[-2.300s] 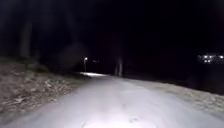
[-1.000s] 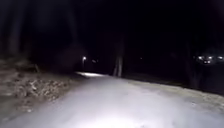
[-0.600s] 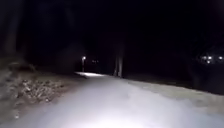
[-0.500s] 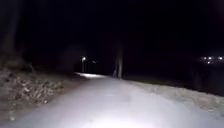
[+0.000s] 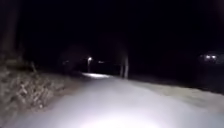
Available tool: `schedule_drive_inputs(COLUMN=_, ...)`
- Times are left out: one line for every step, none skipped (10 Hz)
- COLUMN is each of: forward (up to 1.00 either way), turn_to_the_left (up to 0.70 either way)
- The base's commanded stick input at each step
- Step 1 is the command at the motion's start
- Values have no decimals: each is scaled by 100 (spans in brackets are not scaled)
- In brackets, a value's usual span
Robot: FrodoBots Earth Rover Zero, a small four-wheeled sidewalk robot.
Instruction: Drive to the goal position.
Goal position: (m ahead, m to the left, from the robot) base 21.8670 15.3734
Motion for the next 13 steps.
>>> schedule_drive_inputs(forward=45, turn_to_the_left=0)
schedule_drive_inputs(forward=45, turn_to_the_left=0)
schedule_drive_inputs(forward=45, turn_to_the_left=0)
schedule_drive_inputs(forward=45, turn_to_the_left=0)
schedule_drive_inputs(forward=45, turn_to_the_left=0)
schedule_drive_inputs(forward=45, turn_to_the_left=0)
schedule_drive_inputs(forward=45, turn_to_the_left=0)
schedule_drive_inputs(forward=45, turn_to_the_left=0)
schedule_drive_inputs(forward=45, turn_to_the_left=0)
schedule_drive_inputs(forward=45, turn_to_the_left=0)
schedule_drive_inputs(forward=45, turn_to_the_left=0)
schedule_drive_inputs(forward=45, turn_to_the_left=0)
schedule_drive_inputs(forward=45, turn_to_the_left=0)
